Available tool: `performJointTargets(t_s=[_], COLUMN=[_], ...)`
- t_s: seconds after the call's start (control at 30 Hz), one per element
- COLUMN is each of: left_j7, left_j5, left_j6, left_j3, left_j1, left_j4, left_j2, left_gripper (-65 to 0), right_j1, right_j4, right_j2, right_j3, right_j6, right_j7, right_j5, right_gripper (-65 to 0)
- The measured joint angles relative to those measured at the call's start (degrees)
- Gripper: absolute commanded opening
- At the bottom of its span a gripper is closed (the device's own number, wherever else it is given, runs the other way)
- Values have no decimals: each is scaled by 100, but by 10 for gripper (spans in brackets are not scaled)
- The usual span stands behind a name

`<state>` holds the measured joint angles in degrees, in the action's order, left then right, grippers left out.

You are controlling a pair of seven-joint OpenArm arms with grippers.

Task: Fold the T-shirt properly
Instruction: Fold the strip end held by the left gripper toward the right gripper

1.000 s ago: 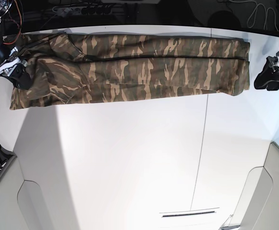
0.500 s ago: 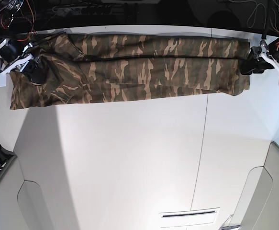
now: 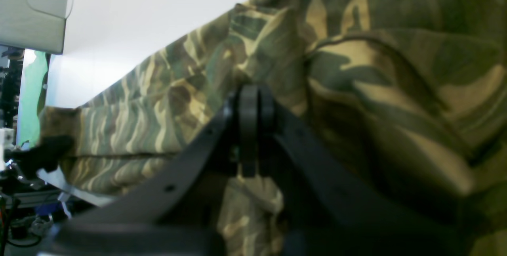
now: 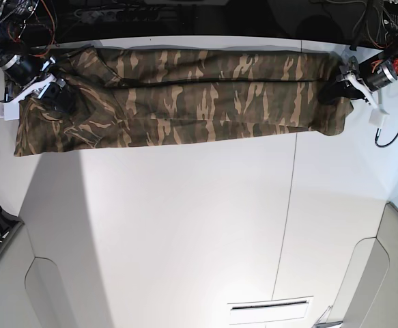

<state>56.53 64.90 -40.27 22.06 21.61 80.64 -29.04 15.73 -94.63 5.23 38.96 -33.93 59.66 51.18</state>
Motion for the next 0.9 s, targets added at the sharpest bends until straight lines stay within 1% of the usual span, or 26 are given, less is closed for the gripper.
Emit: performJointTargets(t_s=[0.03, 0.13, 0.2, 0.27, 0.3, 0.37, 0.43, 0.5, 0.53, 0.67, 0.77, 0.83, 0.87, 0.9], left_j7=[11, 105, 149, 367, 525, 765, 813, 796, 785, 863, 966, 1016, 1056, 1104], left_j5=[26, 22, -26, -103, -131, -162, -168, -326, -433, -494, -470, -437, -463, -490], left_j6=[7, 13, 22, 46, 52, 61, 63, 61, 61, 61, 61, 61, 61, 61], left_j3=[-2, 0, -7, -20, -24, -33, -28, 55, 125, 415, 380, 284, 181, 59], left_j1=[-2, -109, -249, -435, -544, -756, -931, -1075, -1113, -1093, -1084, -1045, -999, -981], left_j4=[-9, -11, 0, 68, 122, 273, 494, 739, 890, 1615, 2188, 2549, 2702, 2837], left_j2=[4, 0, 2, 15, 22, 13, -63, -149, -186, -273, -267, -205, -188, -155], left_gripper=[-648, -650, -650, -650, -650, -650, -650, -650, -650, -650, -650, -650, -650, -650], right_j1=[0, 0, 0, 0, 0, 0, 0, 0, 0, -2, -2, -2, -2, -2], right_j4=[0, 0, 4, -4, -28, -107, -214, -352, -411, -474, -474, -474, -474, -474], right_j2=[0, 0, 0, 0, 0, 0, 0, 2, 2, 0, 0, 0, 0, 0], right_j3=[0, 0, 0, 28, 63, 164, 304, 435, 485, 643, 645, 645, 645, 645], right_j6=[0, 0, 0, -2, -39, -42, -42, -42, -42, -50, -55, -59, -59, -59], right_j7=[0, 0, 48, 153, 179, 260, 295, 387, 402, 428, 428, 428, 428, 428], right_j5=[0, 94, 367, 717, 758, 772, 789, 791, 791, 796, 793, 748, 726, 723], right_gripper=[-650, -650, -650, -650, -650, -650, -650, -650, -650, -650, -641, -503, -444, -402])
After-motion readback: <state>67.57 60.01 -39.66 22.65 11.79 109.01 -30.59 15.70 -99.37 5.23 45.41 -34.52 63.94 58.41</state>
